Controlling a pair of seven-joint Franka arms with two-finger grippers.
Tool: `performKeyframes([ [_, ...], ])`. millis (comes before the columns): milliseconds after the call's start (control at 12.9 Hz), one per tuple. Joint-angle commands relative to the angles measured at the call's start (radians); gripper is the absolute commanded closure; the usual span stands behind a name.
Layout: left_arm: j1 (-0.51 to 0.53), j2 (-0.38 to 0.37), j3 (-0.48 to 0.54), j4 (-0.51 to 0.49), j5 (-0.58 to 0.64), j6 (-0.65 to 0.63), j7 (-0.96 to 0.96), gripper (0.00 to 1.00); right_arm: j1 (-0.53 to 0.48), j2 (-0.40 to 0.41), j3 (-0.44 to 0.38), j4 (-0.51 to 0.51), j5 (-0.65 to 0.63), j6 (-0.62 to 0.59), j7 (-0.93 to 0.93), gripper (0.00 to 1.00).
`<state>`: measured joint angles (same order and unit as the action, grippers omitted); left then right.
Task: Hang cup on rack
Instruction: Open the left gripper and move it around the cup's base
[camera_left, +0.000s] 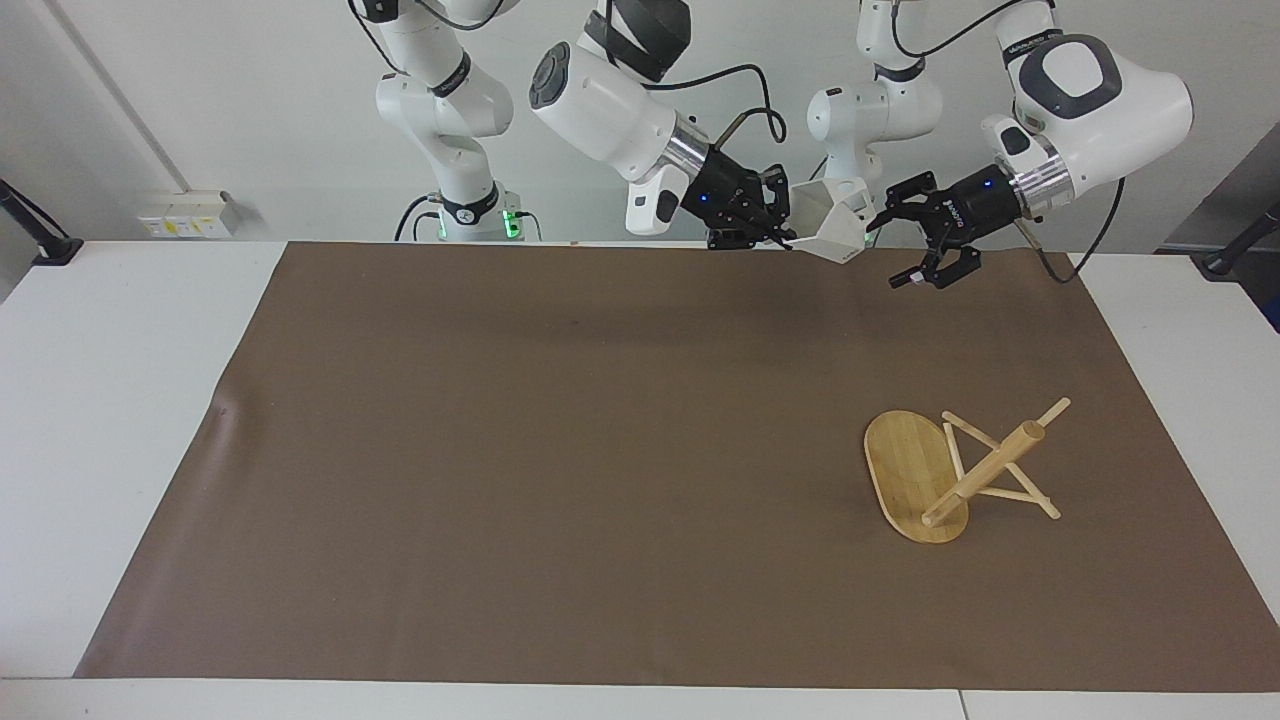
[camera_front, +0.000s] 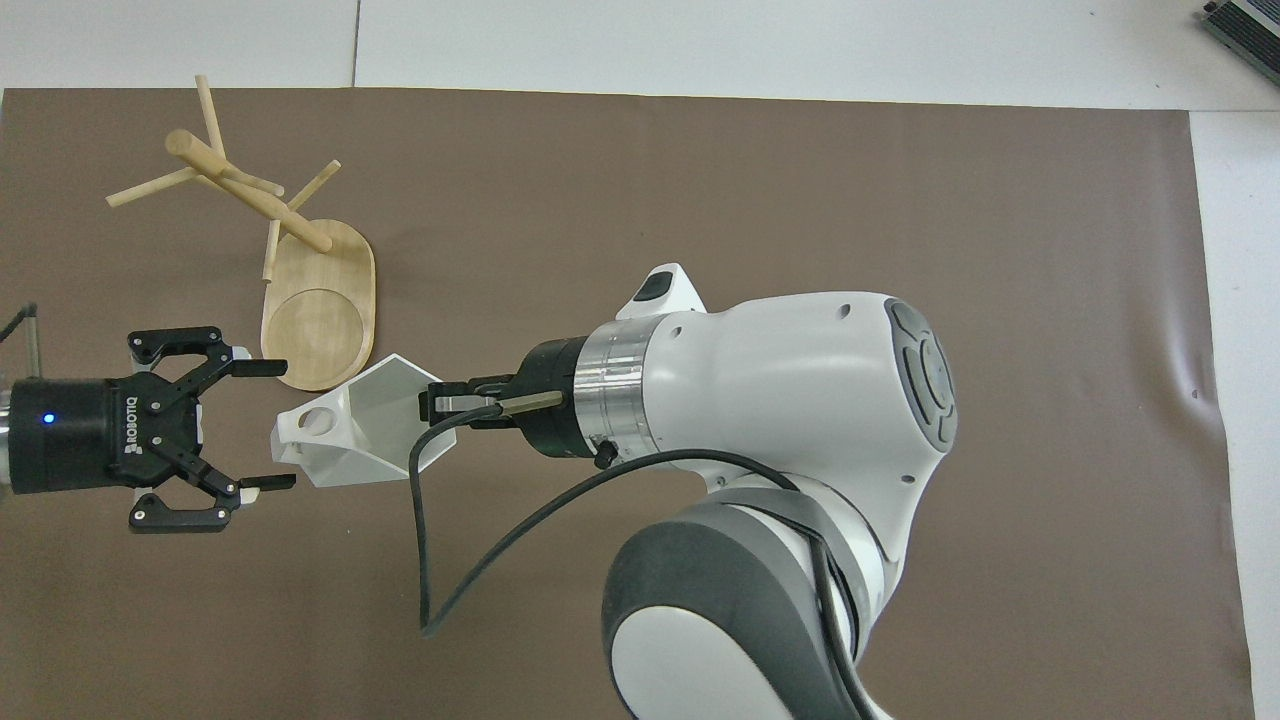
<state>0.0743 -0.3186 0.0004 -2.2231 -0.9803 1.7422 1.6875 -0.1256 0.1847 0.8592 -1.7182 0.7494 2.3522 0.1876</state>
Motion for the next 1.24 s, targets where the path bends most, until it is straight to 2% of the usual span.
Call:
performKeyframes([
  [0, 0.015, -0.074, -0.005, -0.076, 0.002, -0.021, -0.023, 0.0, -0.011, 0.006, 0.014, 0.002, -0.012, 0.012, 0.013, 1.0],
  [309, -0.002, -0.102, -0.022, -0.098, 0.002, 0.003, -0.063, 0.0, -0.011, 0.007, 0.012, 0.0, -0.015, 0.073, 0.042, 1.0],
  [541, -0.004, -0.1, -0.068, -0.098, -0.001, 0.078, -0.074, 0.0, -0.009, 0.009, 0.012, -0.006, -0.015, 0.122, 0.064, 1.0],
  [927, -0.047, -0.085, -0.082, -0.092, -0.012, 0.189, -0.081, 0.0, -0.008, 0.007, 0.012, -0.011, -0.019, 0.124, 0.066, 1.0],
  [1159, -0.048, -0.057, -0.083, -0.055, -0.018, 0.194, -0.081, 0.0, -0.006, 0.007, 0.012, -0.012, -0.019, 0.122, 0.066, 1.0],
])
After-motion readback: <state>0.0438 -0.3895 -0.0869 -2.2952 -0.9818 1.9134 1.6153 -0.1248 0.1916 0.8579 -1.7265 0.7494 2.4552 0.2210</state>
